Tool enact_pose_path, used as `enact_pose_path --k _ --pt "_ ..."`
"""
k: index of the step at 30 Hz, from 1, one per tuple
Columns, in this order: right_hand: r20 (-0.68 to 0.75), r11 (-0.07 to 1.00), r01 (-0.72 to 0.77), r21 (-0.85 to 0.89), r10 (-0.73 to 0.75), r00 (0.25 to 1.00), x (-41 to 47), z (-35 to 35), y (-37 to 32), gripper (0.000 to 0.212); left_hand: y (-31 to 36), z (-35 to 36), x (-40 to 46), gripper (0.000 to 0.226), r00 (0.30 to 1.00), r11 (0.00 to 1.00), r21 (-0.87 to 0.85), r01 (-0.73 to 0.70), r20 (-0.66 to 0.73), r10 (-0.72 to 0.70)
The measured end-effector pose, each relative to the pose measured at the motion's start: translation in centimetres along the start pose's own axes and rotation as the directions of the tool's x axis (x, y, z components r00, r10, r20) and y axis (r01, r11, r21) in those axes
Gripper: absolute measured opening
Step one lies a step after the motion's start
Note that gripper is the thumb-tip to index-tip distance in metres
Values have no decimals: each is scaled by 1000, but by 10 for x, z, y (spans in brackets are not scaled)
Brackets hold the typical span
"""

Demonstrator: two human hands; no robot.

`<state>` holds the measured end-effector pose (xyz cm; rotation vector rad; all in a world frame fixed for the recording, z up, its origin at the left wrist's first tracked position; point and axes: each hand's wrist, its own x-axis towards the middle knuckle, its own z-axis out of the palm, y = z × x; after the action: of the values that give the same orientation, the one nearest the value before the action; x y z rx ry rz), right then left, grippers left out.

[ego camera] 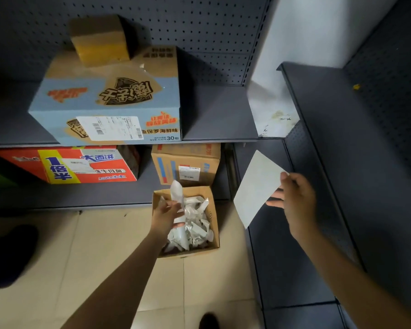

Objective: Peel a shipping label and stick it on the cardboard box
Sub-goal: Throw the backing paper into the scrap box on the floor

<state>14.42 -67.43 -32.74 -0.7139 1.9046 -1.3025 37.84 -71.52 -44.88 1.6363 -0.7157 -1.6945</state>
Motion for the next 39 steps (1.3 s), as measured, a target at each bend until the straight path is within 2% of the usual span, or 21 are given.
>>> enact_pose_path --k 6,10,14,20,23,25,30,33,36,39 --pt "22 999 -46 -9 46 999 16 4 29 15 -17 2 28 8 998 995 85 60 -36 -57" --pt "21 998 -64 -9 64 998 24 1 37 17 -23 8 37 6 994 995 58 81 -76 -77" --pt "25 996 -82 22 81 996 25 -2 34 19 -22 16 31 5 996 997 19 75 -47 -74" --pt "29 994 -73 83 71 997 12 -3 13 19 9 36 -2 11 999 1000 -7 -23 42 23" --pt "18 990 -48 133 46 999 0 -4 -10 18 45 53 -34 11 977 989 25 -143 162 137" --pt "3 986 -10 165 9 1000 -11 -6 -29 17 72 66 -61 14 929 962 48 -268 279 244" --pt "-7 954 133 268 -136 991 -59 -17 -87 17 132 89 -149 22 723 818 60 -572 507 469" --pt "-22 901 233 365 -241 970 -105 -30 -130 18 152 87 -205 32 616 735 4 -678 549 565" --pt "-48 856 299 422 -308 950 -149 -45 -165 19 169 80 -254 35 550 697 -92 -711 545 633" --pt "-79 826 364 430 -367 927 -198 -66 -194 18 183 71 -309 35 474 625 -120 -771 547 690"
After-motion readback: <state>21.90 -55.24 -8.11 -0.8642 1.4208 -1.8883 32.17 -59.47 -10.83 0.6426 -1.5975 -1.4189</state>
